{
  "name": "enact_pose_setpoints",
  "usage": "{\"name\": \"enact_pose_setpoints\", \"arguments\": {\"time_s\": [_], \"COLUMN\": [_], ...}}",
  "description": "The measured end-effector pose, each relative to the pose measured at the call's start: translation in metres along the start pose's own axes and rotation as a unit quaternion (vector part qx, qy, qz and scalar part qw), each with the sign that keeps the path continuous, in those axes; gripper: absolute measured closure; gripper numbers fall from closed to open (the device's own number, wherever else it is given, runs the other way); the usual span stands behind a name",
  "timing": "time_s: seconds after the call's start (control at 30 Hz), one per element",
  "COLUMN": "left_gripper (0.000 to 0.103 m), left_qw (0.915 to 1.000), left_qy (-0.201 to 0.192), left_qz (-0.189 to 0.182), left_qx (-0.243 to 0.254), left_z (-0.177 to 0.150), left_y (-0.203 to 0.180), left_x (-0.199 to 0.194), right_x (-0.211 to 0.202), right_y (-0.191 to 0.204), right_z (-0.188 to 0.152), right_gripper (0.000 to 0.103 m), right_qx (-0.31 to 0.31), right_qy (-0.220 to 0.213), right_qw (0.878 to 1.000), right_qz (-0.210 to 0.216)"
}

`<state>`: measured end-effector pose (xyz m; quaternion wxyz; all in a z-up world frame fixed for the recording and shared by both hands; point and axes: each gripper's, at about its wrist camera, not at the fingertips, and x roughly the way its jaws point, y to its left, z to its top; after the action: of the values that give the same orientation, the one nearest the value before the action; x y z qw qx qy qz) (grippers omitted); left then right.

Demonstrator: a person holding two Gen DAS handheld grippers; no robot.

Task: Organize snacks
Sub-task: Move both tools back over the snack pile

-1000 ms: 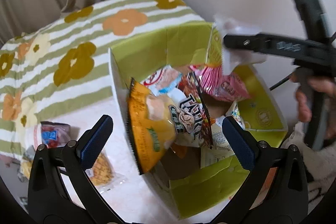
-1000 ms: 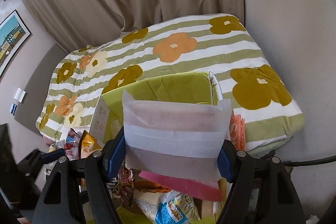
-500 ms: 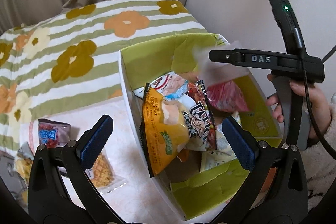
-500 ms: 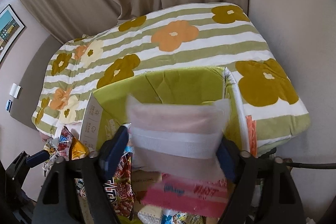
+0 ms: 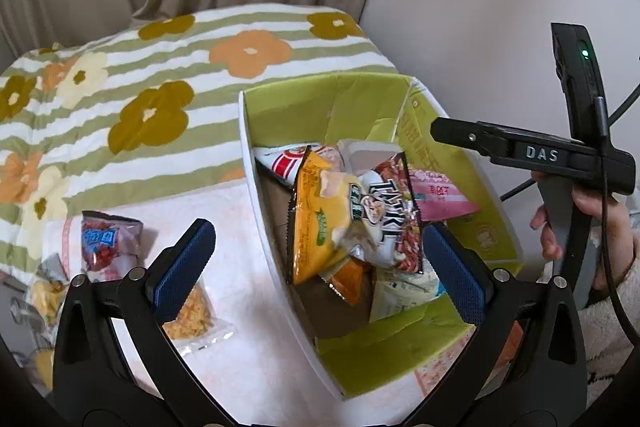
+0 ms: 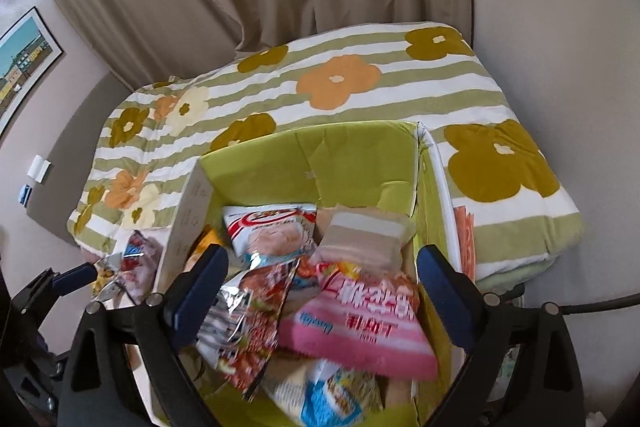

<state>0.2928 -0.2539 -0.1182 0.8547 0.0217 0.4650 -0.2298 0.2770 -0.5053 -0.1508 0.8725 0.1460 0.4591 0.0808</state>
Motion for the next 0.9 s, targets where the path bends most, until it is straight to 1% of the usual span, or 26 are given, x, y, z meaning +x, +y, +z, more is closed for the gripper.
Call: {"name": "enact_pose_setpoints", "arguments": {"time_s": [0.17, 0.33, 0.47, 0.57, 0.67, 0.77, 0.83, 0.9], "left_gripper": [0.0, 0.0, 0.0, 0.0, 0.0, 0.0, 0.0, 0.0], "left_qw": [0.9996, 0.9979, 0.9944, 0.9903, 0.9853, 0.9785, 0.9751, 0.97], "left_qy": [-0.022, -0.045, -0.065, -0.074, -0.079, -0.087, -0.097, -0.101], "left_qz": [0.013, 0.043, 0.077, 0.104, 0.126, 0.147, 0.152, 0.171], "left_qx": [-0.007, -0.019, -0.035, -0.055, -0.083, -0.116, -0.129, -0.141], "left_z": [-0.007, -0.019, -0.036, -0.052, -0.066, -0.081, -0.089, -0.096], "left_y": [-0.007, -0.013, -0.008, 0.003, 0.022, 0.048, 0.063, 0.081], "left_x": [-0.024, -0.054, -0.08, -0.099, -0.116, -0.138, -0.151, -0.162], "right_x": [-0.029, -0.05, -0.059, -0.061, -0.06, -0.056, -0.049, -0.041], "right_y": [0.017, 0.038, 0.062, 0.083, 0.107, 0.133, 0.154, 0.169], "right_z": [-0.006, -0.012, -0.018, -0.024, -0.03, -0.033, -0.034, -0.036], "right_gripper": [0.009, 0.009, 0.009, 0.009, 0.009, 0.009, 0.009, 0.009], "right_qx": [-0.031, -0.062, -0.094, -0.114, -0.133, -0.156, -0.168, -0.175], "right_qy": [-0.023, -0.042, -0.052, -0.055, -0.053, -0.049, -0.042, -0.035], "right_qw": [0.999, 0.997, 0.992, 0.987, 0.981, 0.976, 0.972, 0.97], "right_qz": [0.003, 0.035, 0.072, 0.099, 0.129, 0.144, 0.156, 0.165]}}
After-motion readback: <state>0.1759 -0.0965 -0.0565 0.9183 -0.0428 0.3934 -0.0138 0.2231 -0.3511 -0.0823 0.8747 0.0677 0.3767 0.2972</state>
